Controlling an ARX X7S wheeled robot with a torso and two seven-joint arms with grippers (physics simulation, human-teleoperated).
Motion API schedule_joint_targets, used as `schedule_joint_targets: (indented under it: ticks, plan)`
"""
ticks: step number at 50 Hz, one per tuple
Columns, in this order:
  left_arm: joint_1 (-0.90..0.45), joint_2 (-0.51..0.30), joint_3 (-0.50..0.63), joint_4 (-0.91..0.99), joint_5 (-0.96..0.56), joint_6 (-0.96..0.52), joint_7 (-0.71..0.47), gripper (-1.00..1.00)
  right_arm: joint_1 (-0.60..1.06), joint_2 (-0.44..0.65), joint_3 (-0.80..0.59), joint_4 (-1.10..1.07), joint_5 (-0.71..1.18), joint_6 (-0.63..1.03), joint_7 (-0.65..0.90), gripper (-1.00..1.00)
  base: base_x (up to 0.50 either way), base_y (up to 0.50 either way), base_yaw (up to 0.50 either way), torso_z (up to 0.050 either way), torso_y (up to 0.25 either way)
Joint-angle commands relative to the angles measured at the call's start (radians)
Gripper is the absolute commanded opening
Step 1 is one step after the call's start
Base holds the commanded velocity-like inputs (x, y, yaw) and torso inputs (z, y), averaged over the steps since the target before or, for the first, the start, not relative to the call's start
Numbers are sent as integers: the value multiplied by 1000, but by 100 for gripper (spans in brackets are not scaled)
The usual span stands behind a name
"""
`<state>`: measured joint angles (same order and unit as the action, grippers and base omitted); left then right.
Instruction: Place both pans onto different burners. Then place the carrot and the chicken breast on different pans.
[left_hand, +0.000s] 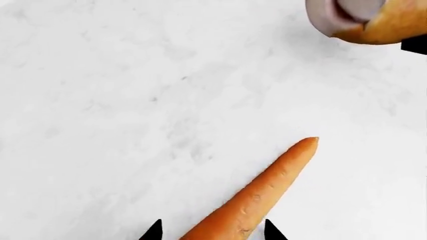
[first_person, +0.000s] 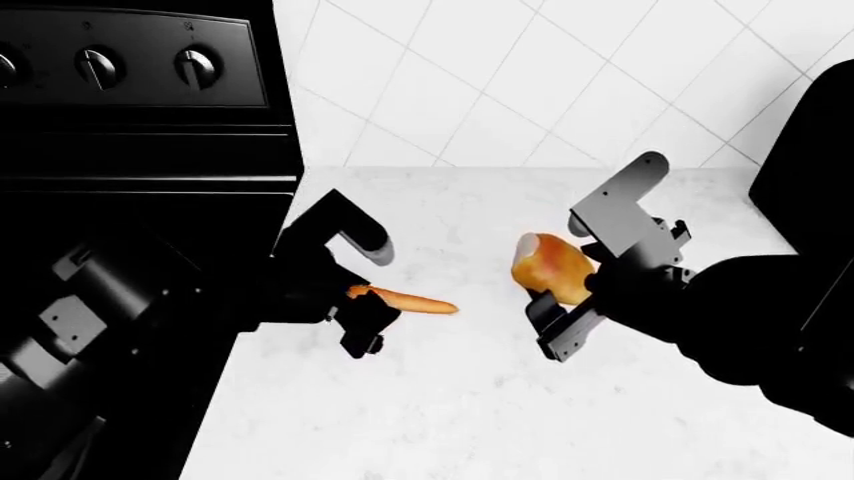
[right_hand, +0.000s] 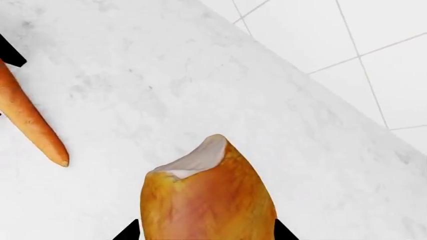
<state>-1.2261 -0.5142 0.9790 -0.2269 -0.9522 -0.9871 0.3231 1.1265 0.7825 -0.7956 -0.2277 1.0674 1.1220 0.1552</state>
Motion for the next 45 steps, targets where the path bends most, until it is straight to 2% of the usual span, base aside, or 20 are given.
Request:
schedule_joint_targets:
  ticks: [1, 9, 18, 31, 45]
  plan:
    - [24, 7, 17, 1, 7, 1, -20, -100, -1, 5, 3, -7, -20, -6, -8, -100, 0, 0, 0, 0, 0]
    - [30, -20, -5, 75, -27, -24, -59, -100, 2, 4, -2, -5, -25, -12, -16, -100, 0, 0, 0, 0, 0]
    - [37, -72, -81, 231, -127, -79, -161, -100, -4, 12, 3, -16, -22, -23, -15, -100, 0, 0, 0, 0, 0]
    - [52, -151, -214, 430, -284, -136, -379, -100, -54, 58, 112, -130, 96, -42, 108, -100, 0, 0, 0, 0, 0]
    - [122, -255, -368, 658, -563, -142, -689, -100, -138, 139, 243, -302, 284, -66, 342, -100, 0, 0, 0, 0, 0]
